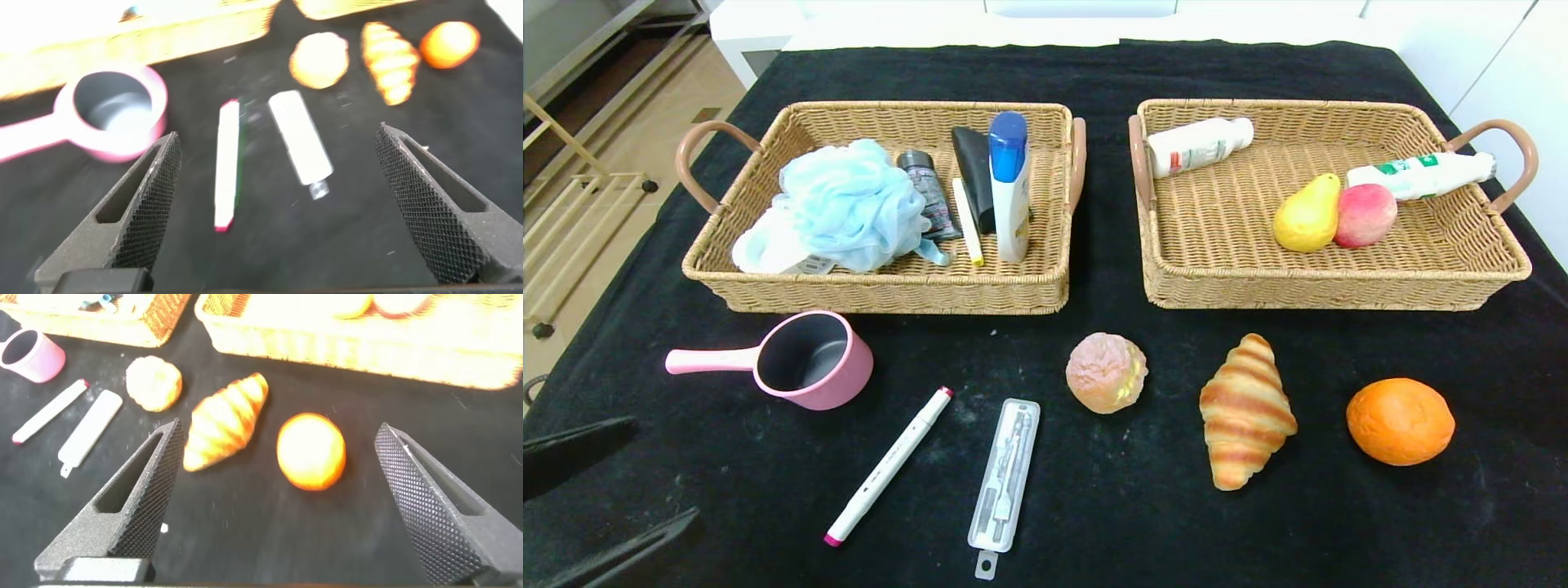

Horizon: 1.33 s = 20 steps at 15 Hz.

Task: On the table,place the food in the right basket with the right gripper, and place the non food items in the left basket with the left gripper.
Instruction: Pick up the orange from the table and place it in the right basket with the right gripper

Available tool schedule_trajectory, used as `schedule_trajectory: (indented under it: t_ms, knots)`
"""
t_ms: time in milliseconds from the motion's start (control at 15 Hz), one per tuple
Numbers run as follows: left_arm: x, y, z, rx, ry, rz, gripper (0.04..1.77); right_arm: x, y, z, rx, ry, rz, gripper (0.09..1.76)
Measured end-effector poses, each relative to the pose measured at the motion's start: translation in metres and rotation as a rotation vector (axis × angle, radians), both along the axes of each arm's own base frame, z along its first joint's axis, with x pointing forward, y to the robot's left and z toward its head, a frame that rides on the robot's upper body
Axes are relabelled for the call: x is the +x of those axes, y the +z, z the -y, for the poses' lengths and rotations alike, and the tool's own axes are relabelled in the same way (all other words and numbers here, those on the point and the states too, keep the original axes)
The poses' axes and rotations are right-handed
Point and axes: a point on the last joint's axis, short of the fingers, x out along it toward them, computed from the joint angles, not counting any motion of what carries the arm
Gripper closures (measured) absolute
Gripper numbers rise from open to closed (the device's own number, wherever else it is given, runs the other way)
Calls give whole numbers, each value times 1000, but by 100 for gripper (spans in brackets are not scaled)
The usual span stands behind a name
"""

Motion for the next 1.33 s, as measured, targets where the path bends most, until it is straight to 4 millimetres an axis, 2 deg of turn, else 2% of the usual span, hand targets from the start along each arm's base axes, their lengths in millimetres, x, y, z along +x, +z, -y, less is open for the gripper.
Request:
schedule_trajectory:
  t_ms: [200,333,533,800,1000,1333]
  knots:
    - [31,16,19,23,-89,-52,9,30,6,-16,-16,54,-49,14]
    - [51,22,31,37,-140,-73,9,42,9,-30,-34,66,-73,14]
    - [70,27,42,59,-167,-82,9,55,8,-44,-57,93,-114,14]
    - [80,32,46,63,-160,-90,9,63,4,-51,-74,111,-148,14]
    - [83,27,45,70,-141,-110,9,66,11,-53,-68,112,-132,14]
    - [85,24,43,80,-101,-128,9,68,12,-53,-71,104,-136,14]
